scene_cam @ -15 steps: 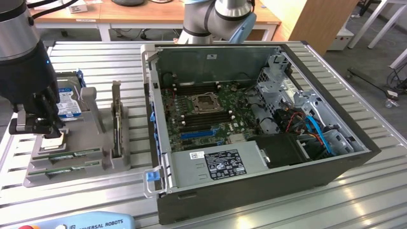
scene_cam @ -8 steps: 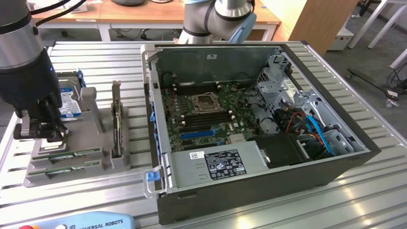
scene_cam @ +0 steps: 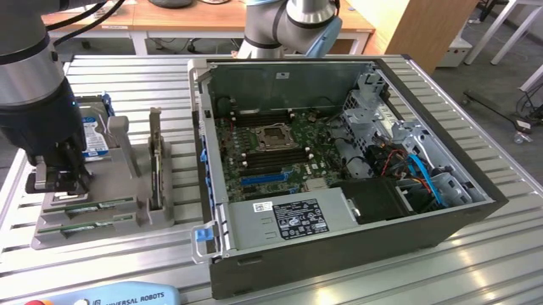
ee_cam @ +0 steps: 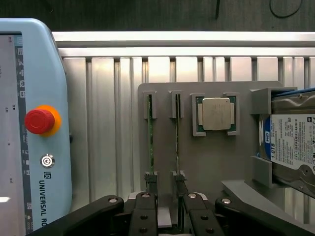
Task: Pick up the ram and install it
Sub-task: 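Pick up the ram and move it above insertion slot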
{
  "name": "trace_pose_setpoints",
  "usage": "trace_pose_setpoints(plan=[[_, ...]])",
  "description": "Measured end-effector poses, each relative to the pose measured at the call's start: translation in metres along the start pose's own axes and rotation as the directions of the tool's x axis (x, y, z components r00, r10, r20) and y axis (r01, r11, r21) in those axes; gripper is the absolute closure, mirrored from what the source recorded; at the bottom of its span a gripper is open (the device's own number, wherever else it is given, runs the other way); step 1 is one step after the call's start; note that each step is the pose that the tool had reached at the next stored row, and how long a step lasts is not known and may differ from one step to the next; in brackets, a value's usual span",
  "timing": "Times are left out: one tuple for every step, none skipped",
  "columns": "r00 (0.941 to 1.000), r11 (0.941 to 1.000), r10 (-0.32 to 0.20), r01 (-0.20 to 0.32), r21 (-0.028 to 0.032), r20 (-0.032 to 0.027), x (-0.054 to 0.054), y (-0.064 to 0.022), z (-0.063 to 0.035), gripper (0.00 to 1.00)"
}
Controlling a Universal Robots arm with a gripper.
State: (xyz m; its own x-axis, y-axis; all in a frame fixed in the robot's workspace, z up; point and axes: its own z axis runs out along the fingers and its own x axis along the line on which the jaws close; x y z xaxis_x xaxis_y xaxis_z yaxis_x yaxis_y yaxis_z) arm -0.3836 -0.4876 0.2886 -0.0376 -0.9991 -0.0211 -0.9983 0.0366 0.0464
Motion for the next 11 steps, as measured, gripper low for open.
trace_pose_setpoints(plan=[[1.0, 1.0, 0.0, 0.0, 0.0, 0.0, 0.0, -0.0001, 0.0019, 0.73], [1.0, 1.0, 0.0, 0.0, 0.0, -0.0001, 0.0, -0.0002, 0.0037, 0.73], [1.0, 1.0, 0.0, 0.0, -0.0001, -0.0001, 0.0, -0.0002, 0.0054, 0.73], [1.0, 1.0, 0.0, 0.0, -0.0001, -0.0001, 0.0, -0.0003, 0.0072, 0.73], [1.0, 1.0, 0.0, 0.0, -0.0001, -0.0001, 0.0, -0.0004, 0.009, 0.73], [1.0, 1.0, 0.0, 0.0, -0.0001, -0.0001, 0.0, -0.0005, 0.0108, 0.73], [1.0, 1.0, 0.0, 0.0, 0.0, 0.0, 0.0, -0.0006, 0.0121, 0.73], [1.0, 1.0, 0.0, 0.0, -0.0002, -0.0002, 0.0, -0.0006, 0.0121, 0.73], [1.0, 1.0, 0.0, 0.0, -0.0002, -0.0002, 0.0, -0.0006, 0.0121, 0.73], [1.0, 1.0, 0.0, 0.0, -0.0002, -0.0002, 0.0, -0.0005, 0.0121, 0.73], [1.0, 1.0, 0.0, 0.0, 0.0, 0.0, 0.001, -0.0007, 0.0123, 0.73]])
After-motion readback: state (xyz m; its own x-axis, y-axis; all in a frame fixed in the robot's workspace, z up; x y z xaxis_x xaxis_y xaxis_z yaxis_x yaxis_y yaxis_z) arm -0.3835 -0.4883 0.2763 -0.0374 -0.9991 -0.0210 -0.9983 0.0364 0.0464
